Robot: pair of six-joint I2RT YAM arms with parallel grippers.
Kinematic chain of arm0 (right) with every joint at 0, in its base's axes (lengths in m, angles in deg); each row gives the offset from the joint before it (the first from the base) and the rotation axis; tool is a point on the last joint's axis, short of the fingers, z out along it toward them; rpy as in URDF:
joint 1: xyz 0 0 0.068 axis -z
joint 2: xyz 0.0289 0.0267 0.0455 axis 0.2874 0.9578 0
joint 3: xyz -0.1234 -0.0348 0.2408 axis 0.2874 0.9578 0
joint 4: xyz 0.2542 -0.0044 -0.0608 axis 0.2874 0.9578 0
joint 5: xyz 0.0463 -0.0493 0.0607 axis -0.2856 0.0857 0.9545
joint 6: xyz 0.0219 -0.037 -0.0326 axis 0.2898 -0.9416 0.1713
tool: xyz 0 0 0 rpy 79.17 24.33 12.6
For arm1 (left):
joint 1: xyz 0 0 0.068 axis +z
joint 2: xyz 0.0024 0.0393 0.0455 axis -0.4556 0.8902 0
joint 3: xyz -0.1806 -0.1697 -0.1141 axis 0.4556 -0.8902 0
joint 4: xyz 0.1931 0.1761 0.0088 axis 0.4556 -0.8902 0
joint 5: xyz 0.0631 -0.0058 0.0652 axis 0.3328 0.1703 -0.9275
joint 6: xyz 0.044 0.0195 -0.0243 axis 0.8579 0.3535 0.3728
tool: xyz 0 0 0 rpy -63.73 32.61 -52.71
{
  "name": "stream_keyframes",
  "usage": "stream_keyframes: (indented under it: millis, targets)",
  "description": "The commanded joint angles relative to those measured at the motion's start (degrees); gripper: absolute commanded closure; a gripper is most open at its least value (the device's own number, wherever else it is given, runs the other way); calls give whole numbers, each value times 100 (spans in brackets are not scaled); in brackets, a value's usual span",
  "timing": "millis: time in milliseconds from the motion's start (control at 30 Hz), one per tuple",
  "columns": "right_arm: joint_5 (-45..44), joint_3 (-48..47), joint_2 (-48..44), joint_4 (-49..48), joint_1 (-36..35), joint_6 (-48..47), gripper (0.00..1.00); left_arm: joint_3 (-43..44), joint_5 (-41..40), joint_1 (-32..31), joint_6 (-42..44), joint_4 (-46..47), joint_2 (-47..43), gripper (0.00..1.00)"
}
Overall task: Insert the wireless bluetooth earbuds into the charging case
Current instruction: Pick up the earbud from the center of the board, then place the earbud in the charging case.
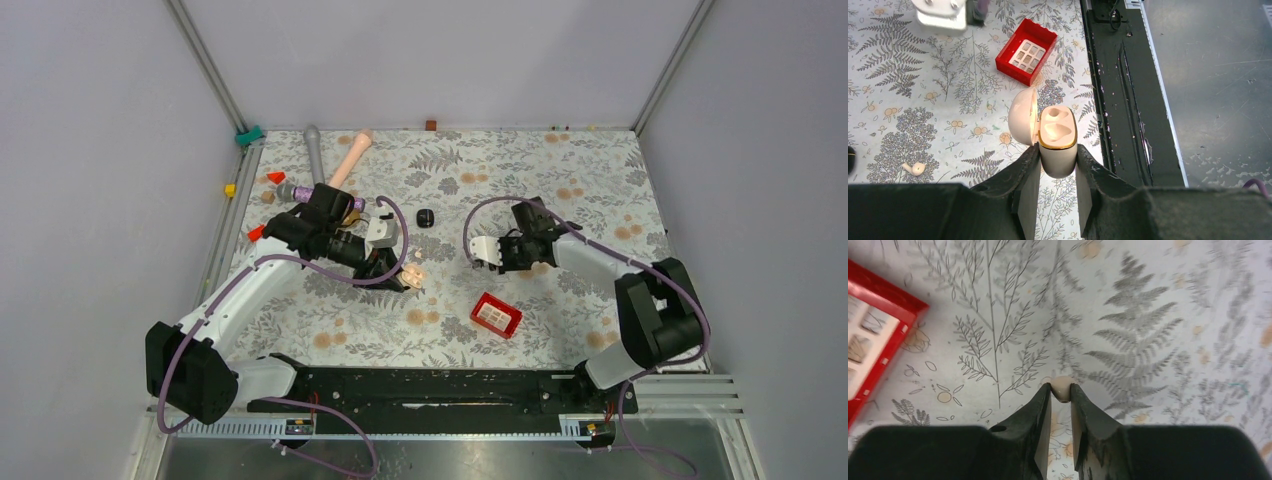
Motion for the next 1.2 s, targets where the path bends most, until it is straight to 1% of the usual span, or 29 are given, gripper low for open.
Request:
stream_keyframes:
  millis: [0,200,333,467,567,700,767,867,1000,1100,1167]
  targets:
    - [827,-547,-681,400,-46,1038,82,-3,292,38,103,162,-46,100]
    - [1747,-1116,-1064,842,-27,2527,82,-1,331,37,105,170,-57,100]
    - [2915,-1573,-1263,1186,45,3582,82,13,349,32,98,169,-30,100]
    - [3793,-1823,-1435,1061,64,4667,84,32,348,31,92,171,5,100]
    - [4171,-1808,-1561,504,63,5690,85,61,341,30,16,207,18,100]
    - [4465,-1638,-1746,-552,65,7251,85,30,97,-6,-434,690,-51,100]
    - [4530,-1502,-1863,-1149,64,7912,85,21,-170,-60,-686,992,-115,100]
    - [4553,-1216,-2068,-2245,64,8903,85,66,-795,-193,-996,1422,-202,100]
    - [4535,-842,-2267,-3580,64,9993,85,230,-1328,-292,-1363,1948,-201,100]
    - [4417,-608,-2366,-4343,61,10613,85,216,-1385,-339,-1845,2456,-192,100]
    - [4323,-477,-2415,-4713,64,10931,85,-10,-1357,-425,-2239,2983,-266,100]
